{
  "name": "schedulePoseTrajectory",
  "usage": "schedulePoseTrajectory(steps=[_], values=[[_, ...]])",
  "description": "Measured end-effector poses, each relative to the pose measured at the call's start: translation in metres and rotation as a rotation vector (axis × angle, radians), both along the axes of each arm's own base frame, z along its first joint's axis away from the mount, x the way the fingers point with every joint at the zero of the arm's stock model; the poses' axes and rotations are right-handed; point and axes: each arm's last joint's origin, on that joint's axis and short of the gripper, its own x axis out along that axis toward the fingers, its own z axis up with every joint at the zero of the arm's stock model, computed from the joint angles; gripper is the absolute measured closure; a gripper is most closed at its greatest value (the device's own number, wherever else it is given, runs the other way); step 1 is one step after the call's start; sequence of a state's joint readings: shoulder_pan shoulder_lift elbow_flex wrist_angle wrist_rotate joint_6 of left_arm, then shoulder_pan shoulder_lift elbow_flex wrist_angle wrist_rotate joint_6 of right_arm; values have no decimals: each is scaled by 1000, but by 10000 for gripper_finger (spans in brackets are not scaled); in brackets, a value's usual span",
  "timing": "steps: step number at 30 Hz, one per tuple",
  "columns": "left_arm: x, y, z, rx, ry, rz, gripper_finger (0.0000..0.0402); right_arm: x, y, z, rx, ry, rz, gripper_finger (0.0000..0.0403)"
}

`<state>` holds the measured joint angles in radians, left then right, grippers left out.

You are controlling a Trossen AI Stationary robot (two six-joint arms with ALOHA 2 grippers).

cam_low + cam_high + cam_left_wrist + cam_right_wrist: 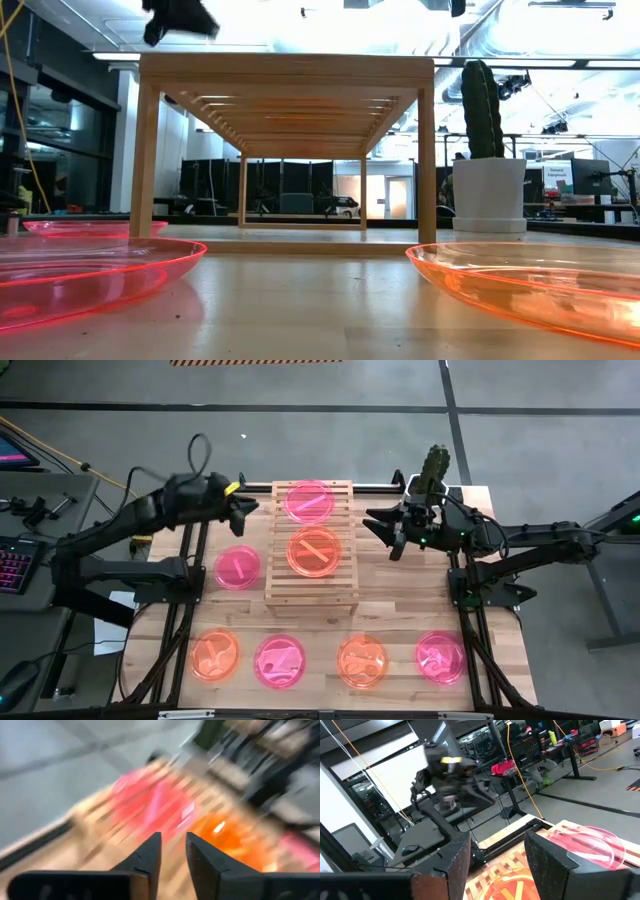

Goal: Place and stack plates onto a shelf
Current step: Stack the top pink plate on top of the other pink plate on the shelf

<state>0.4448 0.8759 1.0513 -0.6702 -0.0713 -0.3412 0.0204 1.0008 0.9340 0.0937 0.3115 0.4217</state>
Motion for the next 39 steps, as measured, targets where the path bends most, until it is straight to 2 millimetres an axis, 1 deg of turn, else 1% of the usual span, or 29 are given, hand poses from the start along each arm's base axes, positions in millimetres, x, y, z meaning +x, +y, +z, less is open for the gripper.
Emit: schedulePoseTrajectory(steps=[3,6,8,11,13,18,21,25,35,39], values=[[-3,25,-17,-139,220,47,289,0,0,-1,13,8,1,230],[-7,45,-44,-289,421,42,264,0,0,-5,46,37,0,230],[-9,52,-65,-365,541,-3,251,0,0,-8,58,62,0,230],[-11,58,-93,-417,649,-74,239,0,0,-12,82,97,-2,230],[-13,57,-111,-433,703,-119,235,-1,0,-13,97,109,-3,231],[-16,54,-146,-455,769,-194,234,-1,0,-13,98,105,-4,231],[-14,56,-159,-470,784,-199,234,-1,0,-13,98,105,-4,231],[-6,64,-172,-471,812,-217,234,-1,0,-13,117,99,-4,231],[7,79,-216,-526,973,-337,234,-1,0,-13,142,92,-6,230],[10,83,-224,-512,1006,-331,234,-1,0,-13,148,89,-6,230]])
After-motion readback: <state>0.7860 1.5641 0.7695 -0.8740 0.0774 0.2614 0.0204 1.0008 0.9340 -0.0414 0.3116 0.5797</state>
